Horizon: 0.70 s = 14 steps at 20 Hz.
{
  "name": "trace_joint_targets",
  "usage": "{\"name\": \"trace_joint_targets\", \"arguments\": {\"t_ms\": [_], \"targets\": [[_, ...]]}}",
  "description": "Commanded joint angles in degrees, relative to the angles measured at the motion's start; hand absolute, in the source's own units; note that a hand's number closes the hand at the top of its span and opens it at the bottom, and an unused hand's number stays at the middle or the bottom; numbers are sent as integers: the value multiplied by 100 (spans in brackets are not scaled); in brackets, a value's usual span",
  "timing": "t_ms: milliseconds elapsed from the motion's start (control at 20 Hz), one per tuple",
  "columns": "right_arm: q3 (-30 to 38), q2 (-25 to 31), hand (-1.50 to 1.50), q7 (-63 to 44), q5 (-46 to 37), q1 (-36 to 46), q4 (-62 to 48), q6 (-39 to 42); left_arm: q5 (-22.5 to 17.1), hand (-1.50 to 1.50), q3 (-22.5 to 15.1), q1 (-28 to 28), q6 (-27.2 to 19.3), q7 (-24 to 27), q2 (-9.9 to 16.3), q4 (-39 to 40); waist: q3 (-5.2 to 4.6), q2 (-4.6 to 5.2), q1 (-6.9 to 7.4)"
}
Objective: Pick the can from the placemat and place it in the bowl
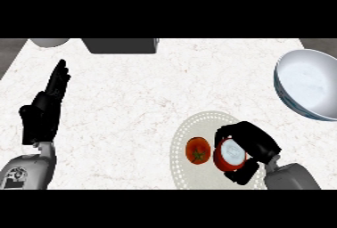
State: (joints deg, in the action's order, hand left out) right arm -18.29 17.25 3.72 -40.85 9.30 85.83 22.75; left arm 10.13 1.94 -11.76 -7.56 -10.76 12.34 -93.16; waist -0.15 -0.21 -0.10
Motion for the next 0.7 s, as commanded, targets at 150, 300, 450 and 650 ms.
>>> {"name": "trace_joint_targets", "arguments": {"t_ms": [150, 300, 450, 650], "targets": [[-817, 162, 150, -51, -480, -1264, 1855, 32, -192, 0, 250, 19, 212, 77, 103, 103, 10, -4, -74], [-1810, 452, 150, -301, -1005, -2167, 2985, 144, -171, 0, 328, 103, 157, 95, 139, 153, 3, -38, -171], [-1729, 719, 150, -128, -761, -3372, 3941, -428, -142, 0, 364, 120, 146, 60, 179, 6, 13, -26, -188], [-1500, 476, 150, -75, -306, -4016, 4833, -947, -87, 0, 182, 240, 164, 15, 68, -155, 17, -28, -190]]}}
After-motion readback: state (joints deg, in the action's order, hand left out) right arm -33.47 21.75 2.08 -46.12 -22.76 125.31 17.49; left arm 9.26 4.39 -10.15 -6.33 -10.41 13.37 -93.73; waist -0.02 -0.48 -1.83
